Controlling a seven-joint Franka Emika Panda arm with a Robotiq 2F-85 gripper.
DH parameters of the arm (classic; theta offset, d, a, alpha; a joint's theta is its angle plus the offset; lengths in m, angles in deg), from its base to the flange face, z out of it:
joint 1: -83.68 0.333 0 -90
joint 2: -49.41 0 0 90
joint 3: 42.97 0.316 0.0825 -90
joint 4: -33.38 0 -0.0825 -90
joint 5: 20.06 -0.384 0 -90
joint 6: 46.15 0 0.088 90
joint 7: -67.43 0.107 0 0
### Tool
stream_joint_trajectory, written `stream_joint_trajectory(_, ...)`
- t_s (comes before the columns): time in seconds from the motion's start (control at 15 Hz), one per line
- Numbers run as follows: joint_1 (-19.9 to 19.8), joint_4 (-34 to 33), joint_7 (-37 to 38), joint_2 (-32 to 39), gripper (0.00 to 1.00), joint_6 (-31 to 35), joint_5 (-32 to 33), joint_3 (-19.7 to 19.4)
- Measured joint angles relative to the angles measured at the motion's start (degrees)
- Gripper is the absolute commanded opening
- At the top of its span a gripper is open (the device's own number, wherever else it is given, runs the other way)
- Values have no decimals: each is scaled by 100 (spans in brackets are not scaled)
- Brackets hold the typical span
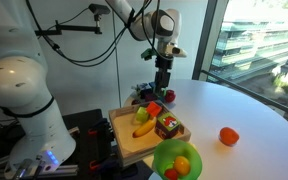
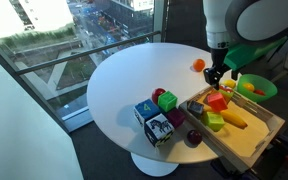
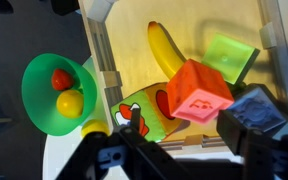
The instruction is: Put the orange toy block in the box
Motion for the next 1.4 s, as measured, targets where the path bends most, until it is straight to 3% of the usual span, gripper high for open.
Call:
stream_joint_trajectory(1.13, 6, -100, -211, -741, 100, -303, -29, 285)
stream_joint_trajectory(1.4, -8, -138, -391, -1075, 100, -121, -316, 283)
